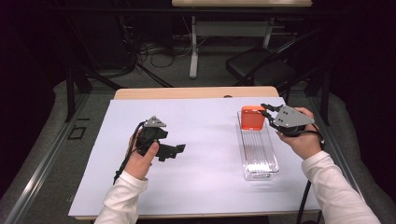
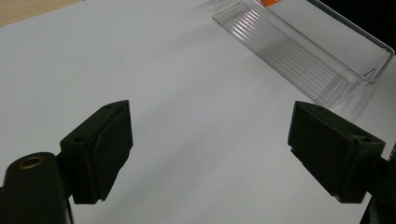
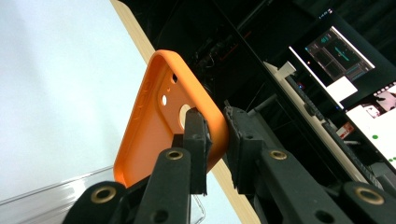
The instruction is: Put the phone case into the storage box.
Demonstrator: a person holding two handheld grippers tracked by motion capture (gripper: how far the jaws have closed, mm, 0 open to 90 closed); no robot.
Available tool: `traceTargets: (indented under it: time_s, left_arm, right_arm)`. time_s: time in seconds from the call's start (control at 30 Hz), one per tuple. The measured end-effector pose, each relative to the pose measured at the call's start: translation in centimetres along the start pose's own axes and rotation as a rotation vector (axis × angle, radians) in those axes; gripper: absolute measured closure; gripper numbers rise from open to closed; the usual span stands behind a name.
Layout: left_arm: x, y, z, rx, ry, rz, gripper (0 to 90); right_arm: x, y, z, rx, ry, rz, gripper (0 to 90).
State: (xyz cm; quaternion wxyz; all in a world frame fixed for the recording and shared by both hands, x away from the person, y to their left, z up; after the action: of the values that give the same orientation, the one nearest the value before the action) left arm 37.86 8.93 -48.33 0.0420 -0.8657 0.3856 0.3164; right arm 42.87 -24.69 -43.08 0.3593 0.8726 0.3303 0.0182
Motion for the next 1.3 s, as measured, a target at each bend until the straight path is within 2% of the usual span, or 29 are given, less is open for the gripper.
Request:
traceTargets:
  time_s: [0.53, 0.93, 1.1, 1.3]
  left_arm:
    - [0.0, -0.1, 0.0, -0.008, -0.001, 0.003, 14.3]
    - [-0.3, -0.4, 0.0, -0.022, 0.014, -0.007, 14.3]
    - [-0.5, -0.6, 0.0, -0.022, 0.014, -0.008, 14.2]
    - [-0.6, -0.6, -0.1, -0.026, 0.019, -0.010, 14.3]
  right_arm:
    - [2.6, 1.0, 2.3, 0.006, -0.043, 0.049, 79.6]
    - [4.8, 1.0, 4.1, 0.004, -0.077, 0.047, 79.5]
    - [5.3, 1.2, 4.8, 0.017, -0.081, 0.056, 79.5]
    - [5.8, 0.9, 5.2, 0.006, -0.088, 0.060, 79.6]
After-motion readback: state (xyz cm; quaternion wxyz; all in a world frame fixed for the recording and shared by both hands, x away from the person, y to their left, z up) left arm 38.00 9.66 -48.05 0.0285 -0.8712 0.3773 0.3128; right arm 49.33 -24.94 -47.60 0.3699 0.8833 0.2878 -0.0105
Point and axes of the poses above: each handheld gripper's, and its own axes: x roughly forward along the jaws, z roughly out of its underside, y roughly to its right, the point moved 7 cm from there along x, roughly forward along the jaws, and after that the axes turned 6 degrees about y, right-handed, at the moved point
